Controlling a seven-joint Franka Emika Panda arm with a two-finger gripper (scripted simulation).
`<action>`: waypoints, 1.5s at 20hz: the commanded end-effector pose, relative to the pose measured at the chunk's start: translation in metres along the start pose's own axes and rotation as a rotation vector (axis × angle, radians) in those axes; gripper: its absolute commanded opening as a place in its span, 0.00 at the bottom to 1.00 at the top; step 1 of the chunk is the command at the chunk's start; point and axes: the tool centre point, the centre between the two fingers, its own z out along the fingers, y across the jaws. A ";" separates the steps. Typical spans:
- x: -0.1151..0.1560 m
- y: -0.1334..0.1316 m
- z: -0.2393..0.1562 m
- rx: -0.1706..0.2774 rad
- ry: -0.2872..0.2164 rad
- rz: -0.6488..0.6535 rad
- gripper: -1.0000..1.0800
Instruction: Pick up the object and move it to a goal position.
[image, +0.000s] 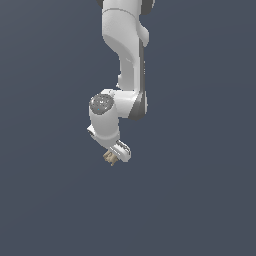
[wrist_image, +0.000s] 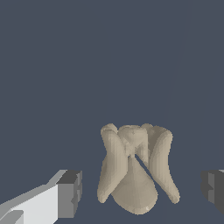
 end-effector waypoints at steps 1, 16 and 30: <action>-0.001 0.001 0.013 -0.001 -0.001 0.002 0.96; 0.000 0.000 0.038 -0.001 -0.001 0.005 0.00; 0.011 0.006 0.011 -0.001 -0.001 0.005 0.00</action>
